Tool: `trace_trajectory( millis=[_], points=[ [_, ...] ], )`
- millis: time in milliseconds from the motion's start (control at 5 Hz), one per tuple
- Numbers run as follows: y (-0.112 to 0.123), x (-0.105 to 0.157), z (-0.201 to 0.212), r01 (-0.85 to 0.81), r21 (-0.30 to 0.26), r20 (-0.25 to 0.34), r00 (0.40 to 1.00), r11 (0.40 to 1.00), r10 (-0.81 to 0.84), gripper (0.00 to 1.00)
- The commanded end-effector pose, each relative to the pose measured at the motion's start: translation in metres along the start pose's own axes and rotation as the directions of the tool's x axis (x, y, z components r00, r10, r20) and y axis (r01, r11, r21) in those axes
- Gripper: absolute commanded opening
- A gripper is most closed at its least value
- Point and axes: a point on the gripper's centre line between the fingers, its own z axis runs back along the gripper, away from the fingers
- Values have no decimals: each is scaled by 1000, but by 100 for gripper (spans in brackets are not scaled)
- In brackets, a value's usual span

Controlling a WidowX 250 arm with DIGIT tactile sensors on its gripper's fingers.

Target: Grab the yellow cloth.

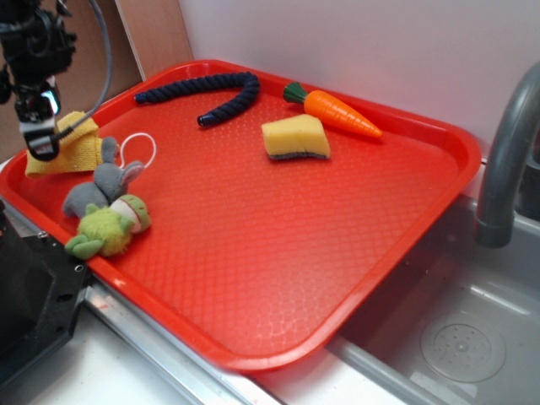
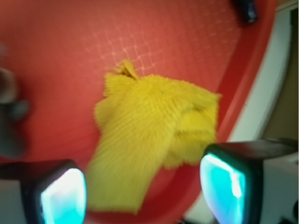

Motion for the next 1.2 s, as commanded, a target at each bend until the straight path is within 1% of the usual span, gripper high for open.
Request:
trace_trajectory(
  millis=[0, 200, 400, 600, 800, 1000],
  points=[
    [6, 12, -29, -6, -65, 38, 999, 998, 9, 0],
    [4, 11, -17, -38, -56, 61, 997, 998, 42, 0],
    [2, 15, 19, -81, -101, 36, 996, 992, 84, 0],
    [-14, 33, 73, -59, -93, 109, 992, 994, 69, 0],
    [-33, 59, 127, -86, -82, 117, 989, 993, 96, 0],
    [-31, 51, 179, -262, -197, 169, 940, 945, 296, 0]
  ],
)
